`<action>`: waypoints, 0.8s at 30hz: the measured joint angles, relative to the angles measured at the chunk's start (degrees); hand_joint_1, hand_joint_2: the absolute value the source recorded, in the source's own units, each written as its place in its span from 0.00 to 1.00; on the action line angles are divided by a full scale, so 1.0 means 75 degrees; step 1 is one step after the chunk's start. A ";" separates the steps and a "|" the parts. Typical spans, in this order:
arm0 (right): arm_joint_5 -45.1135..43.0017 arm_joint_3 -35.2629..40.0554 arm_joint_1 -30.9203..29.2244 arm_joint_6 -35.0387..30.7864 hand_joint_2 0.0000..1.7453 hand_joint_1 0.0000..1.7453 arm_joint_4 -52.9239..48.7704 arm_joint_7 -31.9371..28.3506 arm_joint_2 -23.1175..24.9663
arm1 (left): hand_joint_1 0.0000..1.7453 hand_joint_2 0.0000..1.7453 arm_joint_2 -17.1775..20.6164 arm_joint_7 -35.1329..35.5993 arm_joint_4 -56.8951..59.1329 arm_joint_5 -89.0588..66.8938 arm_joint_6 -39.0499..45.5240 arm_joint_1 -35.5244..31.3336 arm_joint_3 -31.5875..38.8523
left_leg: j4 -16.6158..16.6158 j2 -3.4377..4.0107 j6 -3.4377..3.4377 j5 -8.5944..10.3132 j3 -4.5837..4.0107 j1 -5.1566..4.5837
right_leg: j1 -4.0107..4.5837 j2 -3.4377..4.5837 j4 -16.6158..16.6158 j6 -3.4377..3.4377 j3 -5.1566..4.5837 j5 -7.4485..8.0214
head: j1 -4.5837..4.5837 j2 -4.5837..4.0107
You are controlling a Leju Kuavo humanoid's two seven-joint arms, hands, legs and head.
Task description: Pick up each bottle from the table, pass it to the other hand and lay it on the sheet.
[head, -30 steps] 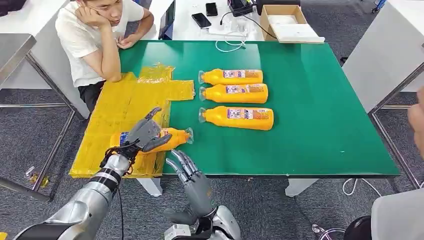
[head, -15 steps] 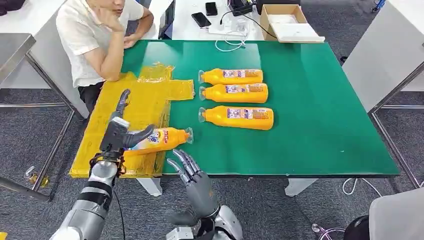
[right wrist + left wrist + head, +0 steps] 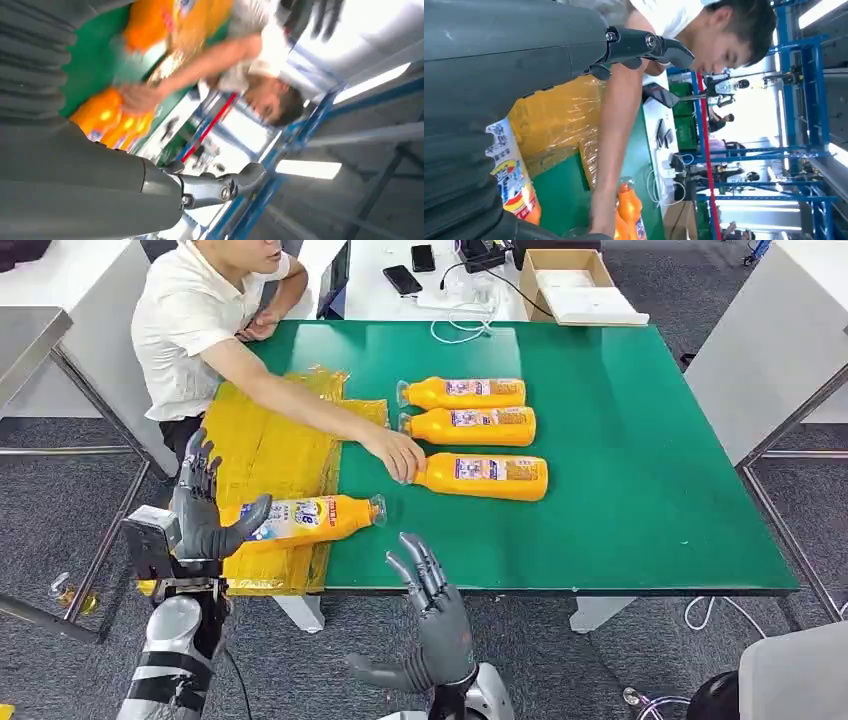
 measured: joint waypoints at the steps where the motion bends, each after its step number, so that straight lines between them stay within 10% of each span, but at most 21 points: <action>1: -0.0055 -0.0333 0.0132 0.0000 0.00 0.00 -0.0163 0.0036 -0.0029 | 0.00 1.00 -0.0011 -0.0029 -0.0230 0.0038 -0.0017 0.0312 -0.0064 | 0.0000 0.0002 0.0001 -0.0001 0.0000 -0.0002 | -0.0005 0.0000 0.0000 0.0001 -0.0002 0.0000 | -0.0003 0.0000; 13: 0.1263 -0.3937 0.0378 -0.0015 0.00 0.00 -0.0713 0.0520 -0.0367 | 0.00 1.00 -0.0189 -0.0787 -0.1171 -0.0210 -0.0088 0.2008 -0.1344 | 0.0000 -0.0008 0.0016 -0.0015 -0.0017 -0.0021 | -0.0018 -0.0002 -0.0010 0.0006 -0.0012 -0.0002 | 0.0003 0.0000; 24: 0.2724 -0.4906 -0.1356 -0.0015 0.00 0.00 0.2100 0.1312 -0.1261 | 0.00 1.00 -0.0291 -0.1122 -0.0964 -0.0467 -0.0163 0.1821 -0.2086 | 0.0004 -0.0009 0.0021 -0.0005 -0.0010 -0.0021 | -0.0017 -0.0003 -0.0009 0.0010 0.0001 0.0006 | 0.0003 0.0000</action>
